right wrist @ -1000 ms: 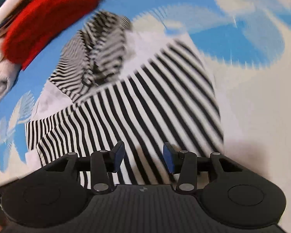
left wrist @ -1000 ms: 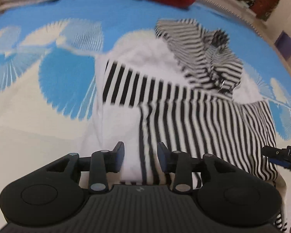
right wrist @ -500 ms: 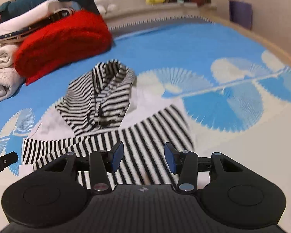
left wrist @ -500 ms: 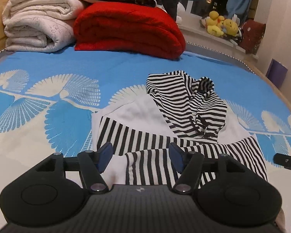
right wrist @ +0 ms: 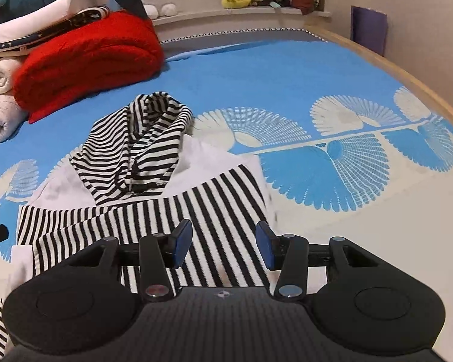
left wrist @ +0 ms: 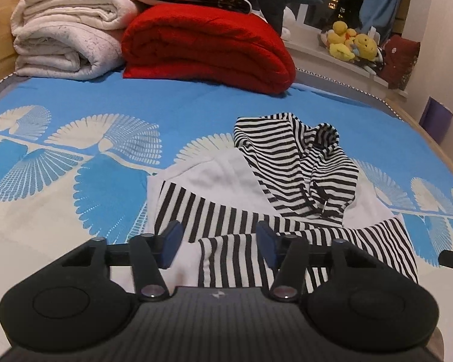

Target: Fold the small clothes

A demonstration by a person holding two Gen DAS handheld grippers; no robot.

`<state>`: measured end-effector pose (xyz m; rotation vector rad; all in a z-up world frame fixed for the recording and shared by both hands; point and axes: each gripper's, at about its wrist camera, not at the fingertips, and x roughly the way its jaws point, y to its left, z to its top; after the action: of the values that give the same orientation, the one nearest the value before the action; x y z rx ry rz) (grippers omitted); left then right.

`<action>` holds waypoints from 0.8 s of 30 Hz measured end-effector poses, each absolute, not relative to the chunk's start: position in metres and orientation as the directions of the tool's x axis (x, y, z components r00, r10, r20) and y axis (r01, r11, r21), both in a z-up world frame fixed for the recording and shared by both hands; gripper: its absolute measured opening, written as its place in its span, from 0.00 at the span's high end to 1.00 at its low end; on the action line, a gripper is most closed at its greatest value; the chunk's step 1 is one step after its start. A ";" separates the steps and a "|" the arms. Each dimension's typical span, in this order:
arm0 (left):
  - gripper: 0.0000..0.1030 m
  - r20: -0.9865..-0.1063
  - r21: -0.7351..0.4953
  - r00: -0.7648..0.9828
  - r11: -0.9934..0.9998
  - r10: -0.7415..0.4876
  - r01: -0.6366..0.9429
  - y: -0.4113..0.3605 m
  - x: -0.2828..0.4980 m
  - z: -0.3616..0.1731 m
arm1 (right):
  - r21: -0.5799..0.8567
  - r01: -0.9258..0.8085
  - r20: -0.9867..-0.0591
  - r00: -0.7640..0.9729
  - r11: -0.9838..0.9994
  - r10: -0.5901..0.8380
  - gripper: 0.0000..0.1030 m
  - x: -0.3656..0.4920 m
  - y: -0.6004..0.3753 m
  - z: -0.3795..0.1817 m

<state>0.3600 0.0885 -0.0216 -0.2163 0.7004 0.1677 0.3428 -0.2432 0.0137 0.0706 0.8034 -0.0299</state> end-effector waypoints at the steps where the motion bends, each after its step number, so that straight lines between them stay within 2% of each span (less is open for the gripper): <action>1: 0.53 -0.653 -0.136 0.753 0.965 0.084 -0.225 0.089 0.361 -0.022 | 0.051 0.056 -0.721 0.693 0.997 -0.002 0.53 0.344 -0.245 0.014; 6: 0.81 -0.650 -0.111 0.754 0.971 0.092 -0.214 0.088 0.366 -0.025 | 0.030 0.052 -0.718 0.696 0.998 -0.014 0.53 0.350 -0.252 0.016; 8: 0.86 -0.640 -0.086 0.762 0.976 0.101 -0.201 0.087 0.366 -0.024 | 0.029 0.044 -0.717 0.697 0.999 -0.010 0.53 0.353 -0.255 0.017; 15: 0.87 -0.622 -0.097 0.778 0.977 0.089 -0.189 0.104 0.391 -0.005 | 0.039 0.035 -0.711 0.703 0.999 0.003 0.54 0.367 -0.266 0.023; 21: 0.87 -0.597 -0.107 0.800 0.981 0.066 -0.160 0.115 0.477 0.021 | 0.031 0.043 -0.715 0.699 0.999 -0.008 0.54 0.377 -0.273 0.024; 24: 0.87 -0.612 -0.123 0.791 0.986 0.017 -0.117 0.117 0.532 0.019 | 0.026 0.046 -0.722 0.692 0.999 -0.013 0.54 0.380 -0.277 0.022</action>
<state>0.5323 0.1168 0.0189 -0.1574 0.6559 0.0723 0.3795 -0.2767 0.0220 0.0437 0.8058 -0.0332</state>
